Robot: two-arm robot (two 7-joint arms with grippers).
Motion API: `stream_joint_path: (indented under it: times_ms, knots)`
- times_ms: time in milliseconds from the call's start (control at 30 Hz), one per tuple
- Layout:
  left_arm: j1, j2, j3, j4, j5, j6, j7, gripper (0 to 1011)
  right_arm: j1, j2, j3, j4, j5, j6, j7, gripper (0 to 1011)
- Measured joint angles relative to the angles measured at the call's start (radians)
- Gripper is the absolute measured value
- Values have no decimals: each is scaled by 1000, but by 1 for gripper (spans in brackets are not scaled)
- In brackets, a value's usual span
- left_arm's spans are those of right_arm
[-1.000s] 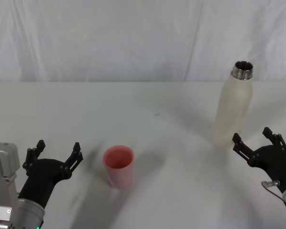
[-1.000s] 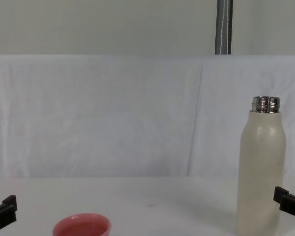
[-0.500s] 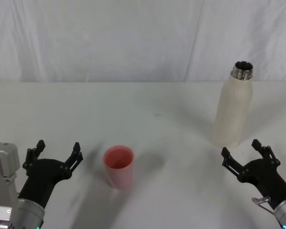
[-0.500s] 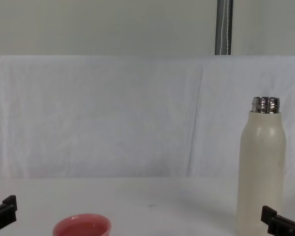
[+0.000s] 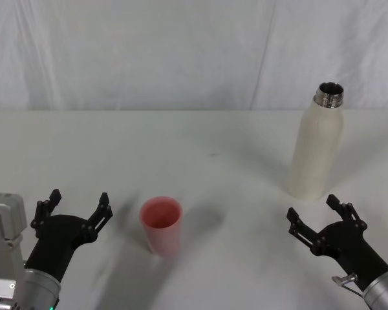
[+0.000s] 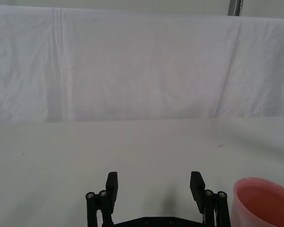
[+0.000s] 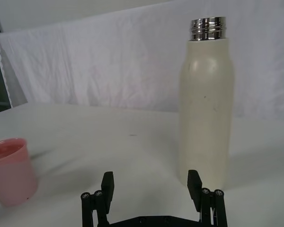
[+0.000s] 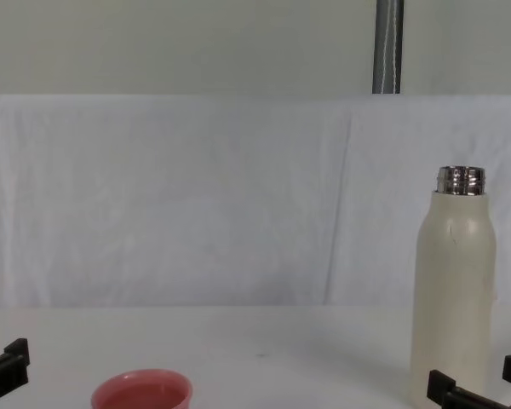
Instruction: Grasp the thermos with one hand and pour water into the cup lid.
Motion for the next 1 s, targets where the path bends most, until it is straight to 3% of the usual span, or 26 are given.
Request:
stream_joint_path:
  times_ms: [1000]
  knots:
    - [0, 0, 0, 0, 0, 0, 0, 1001, 8, 5, -11, 3, 5, 5, 3, 1001]
